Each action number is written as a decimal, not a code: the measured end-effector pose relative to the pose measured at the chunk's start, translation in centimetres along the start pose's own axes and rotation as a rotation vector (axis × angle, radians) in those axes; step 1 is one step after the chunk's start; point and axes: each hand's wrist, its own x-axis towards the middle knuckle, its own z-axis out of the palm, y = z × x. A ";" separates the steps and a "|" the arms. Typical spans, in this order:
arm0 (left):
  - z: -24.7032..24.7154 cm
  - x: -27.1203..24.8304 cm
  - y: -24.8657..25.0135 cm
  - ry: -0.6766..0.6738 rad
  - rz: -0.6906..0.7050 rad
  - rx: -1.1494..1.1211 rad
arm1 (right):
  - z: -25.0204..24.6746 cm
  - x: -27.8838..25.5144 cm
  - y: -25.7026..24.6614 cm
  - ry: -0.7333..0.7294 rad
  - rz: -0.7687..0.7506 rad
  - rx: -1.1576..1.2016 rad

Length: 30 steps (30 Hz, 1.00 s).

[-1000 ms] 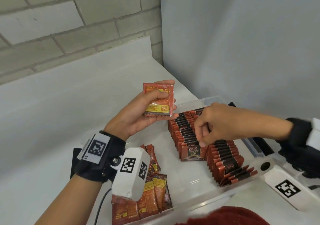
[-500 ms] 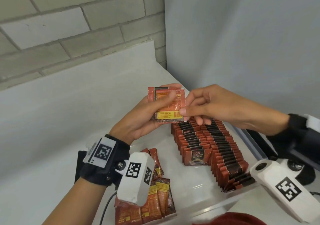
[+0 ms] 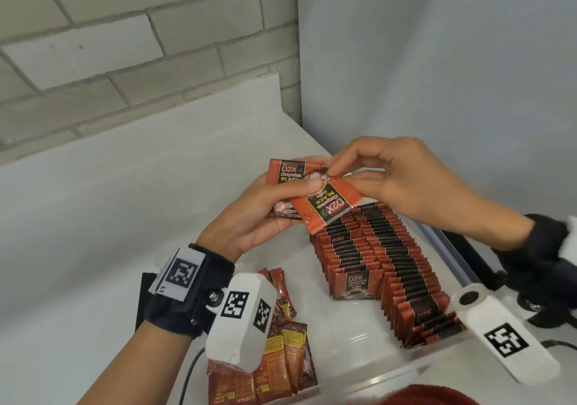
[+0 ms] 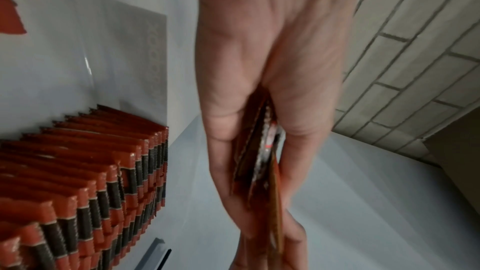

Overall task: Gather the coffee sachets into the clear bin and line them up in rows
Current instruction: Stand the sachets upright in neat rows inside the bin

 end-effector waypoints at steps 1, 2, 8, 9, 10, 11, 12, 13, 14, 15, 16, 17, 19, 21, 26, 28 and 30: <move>0.0 0.0 0.0 0.017 0.019 -0.007 | -0.1 0.0 0.2 -0.003 0.017 -0.006; 0.0 0.1 0.0 0.032 0.039 -0.018 | -0.3 0.1 0.3 0.000 0.051 -0.004; -0.1 0.1 0.3 0.067 0.154 -0.072 | -0.8 0.1 -0.7 -0.189 0.356 0.390; -0.1 0.1 0.3 0.068 0.164 -0.078 | -0.8 0.0 -0.9 -0.232 0.353 0.395; -0.1 0.1 0.3 0.069 0.173 -0.083 | -0.7 -0.2 -0.9 -0.262 0.343 0.376; 0.0 0.1 0.3 0.068 0.180 -0.089 | -0.6 -0.2 -0.9 -0.274 0.337 0.359; 0.0 0.1 0.3 0.064 0.186 -0.093 | -0.4 -0.2 -0.6 -0.277 0.337 0.347; 0.0 0.1 0.3 0.055 0.190 -0.093 | -0.2 -0.2 -0.4 -0.270 0.345 0.347; 0.0 0.1 0.2 0.045 0.193 -0.087 | 0.0 -0.2 0.0 -0.259 0.352 0.351; 0.0 0.1 0.1 0.035 0.195 -0.074 | 0.2 -0.1 0.2 -0.246 0.361 0.358; 0.0 0.0 0.1 0.029 0.195 -0.060 | 0.2 -0.1 0.4 -0.232 0.366 0.364; 0.1 0.0 0.1 0.024 0.192 -0.053 | 0.1 0.0 0.5 -0.223 0.368 0.364; 0.2 0.0 0.0 0.015 0.182 -0.078 | -0.5 -0.1 0.5 -0.232 0.349 0.326; 0.1 0.1 0.2 0.039 0.167 -0.126 | -1.2 -0.4 0.5 -0.270 0.321 0.265; 0.0 0.1 0.4 0.109 0.130 -0.197 | -1.4 -1.9 0.8 -0.526 0.283 -0.091; 0.1 0.0 0.3 0.102 0.116 -0.177 | -0.9 -2.4 1.2 -0.553 0.253 -0.291; 0.1 -0.1 0.3 0.093 0.105 -0.163 | -0.5 -2.6 1.5 -0.570 0.223 -0.455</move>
